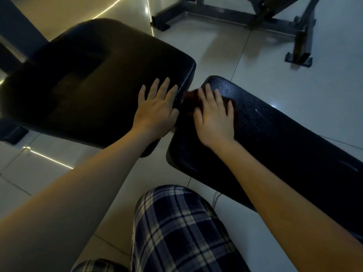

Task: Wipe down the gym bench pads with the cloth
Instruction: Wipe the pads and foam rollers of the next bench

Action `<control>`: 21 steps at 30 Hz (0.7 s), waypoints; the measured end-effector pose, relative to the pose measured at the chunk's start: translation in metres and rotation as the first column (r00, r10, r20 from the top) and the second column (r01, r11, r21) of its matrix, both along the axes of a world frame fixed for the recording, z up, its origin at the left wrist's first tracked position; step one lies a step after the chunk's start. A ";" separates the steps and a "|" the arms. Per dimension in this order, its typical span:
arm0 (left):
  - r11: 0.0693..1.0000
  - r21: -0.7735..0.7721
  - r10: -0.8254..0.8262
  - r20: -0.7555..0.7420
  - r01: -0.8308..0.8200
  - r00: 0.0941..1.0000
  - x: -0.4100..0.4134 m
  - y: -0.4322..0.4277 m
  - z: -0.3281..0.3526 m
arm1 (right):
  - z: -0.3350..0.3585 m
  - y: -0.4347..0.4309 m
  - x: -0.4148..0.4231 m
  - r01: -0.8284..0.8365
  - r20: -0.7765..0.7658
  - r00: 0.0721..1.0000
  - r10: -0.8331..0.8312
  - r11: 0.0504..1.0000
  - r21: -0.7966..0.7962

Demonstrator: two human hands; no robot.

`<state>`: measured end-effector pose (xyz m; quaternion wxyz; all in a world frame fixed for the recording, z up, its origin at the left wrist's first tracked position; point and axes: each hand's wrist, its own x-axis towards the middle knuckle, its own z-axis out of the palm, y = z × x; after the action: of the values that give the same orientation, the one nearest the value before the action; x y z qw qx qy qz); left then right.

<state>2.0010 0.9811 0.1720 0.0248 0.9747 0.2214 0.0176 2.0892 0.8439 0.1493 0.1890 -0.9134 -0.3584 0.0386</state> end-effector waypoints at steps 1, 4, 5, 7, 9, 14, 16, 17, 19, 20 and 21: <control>1.000 -0.013 -0.003 0.009 0.003 1.000 0.000 0.000 0.000 | 0.004 0.010 0.011 0.028 -0.017 0.999 -0.029 1.000 -0.009; 0.999 -0.036 -0.005 0.032 0.006 0.999 -0.001 0.001 0.000 | 0.007 0.022 0.027 0.038 -0.044 0.998 -0.039 0.999 -0.028; 0.999 -0.041 -0.004 0.039 0.005 0.999 -0.001 0.001 0.000 | 0.006 0.019 0.024 0.018 -0.045 0.999 -0.019 0.999 -0.027; 0.999 -0.049 -0.001 0.050 0.003 0.999 -0.001 0.002 0.000 | 0.003 0.002 0.010 -0.041 -0.033 0.999 0.041 0.999 0.001; 0.999 -0.045 -0.004 0.050 0.006 0.999 0.000 0.002 -0.001 | -0.006 -0.027 -0.015 -0.108 -0.006 0.994 0.109 0.993 0.036; 1.000 -0.023 -0.018 0.042 0.019 0.999 0.001 0.002 -0.004 | -0.035 -0.096 -0.078 -0.231 0.074 0.971 0.229 0.972 0.031; 0.999 0.002 -0.036 0.024 0.036 0.999 0.001 0.001 -0.004 | -0.040 -0.100 -0.083 -0.255 0.098 0.962 0.254 0.967 -0.003; 0.999 0.011 -0.045 0.012 0.045 0.999 0.000 0.001 -0.004 | -0.039 -0.097 -0.080 -0.256 0.091 0.962 0.256 0.967 -0.010; 0.999 0.012 -0.048 -0.006 0.048 0.999 0.000 0.001 -0.003 | -0.032 -0.083 -0.067 -0.230 0.055 0.972 0.230 0.973 0.008; 0.999 0.010 -0.045 -0.011 0.045 0.999 0.000 0.001 -0.003 | -0.028 -0.074 -0.059 -0.203 0.032 0.979 0.203 0.979 0.024; 0.999 0.012 -0.043 -0.014 0.043 0.999 0.000 0.001 -0.002 | -0.023 -0.064 -0.050 -0.168 0.013 0.986 0.168 0.985 0.037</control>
<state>2.0007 0.9822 0.1698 0.0178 0.9795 0.2004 0.0119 2.0396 0.7796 0.1260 0.2007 -0.8763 -0.4358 0.0431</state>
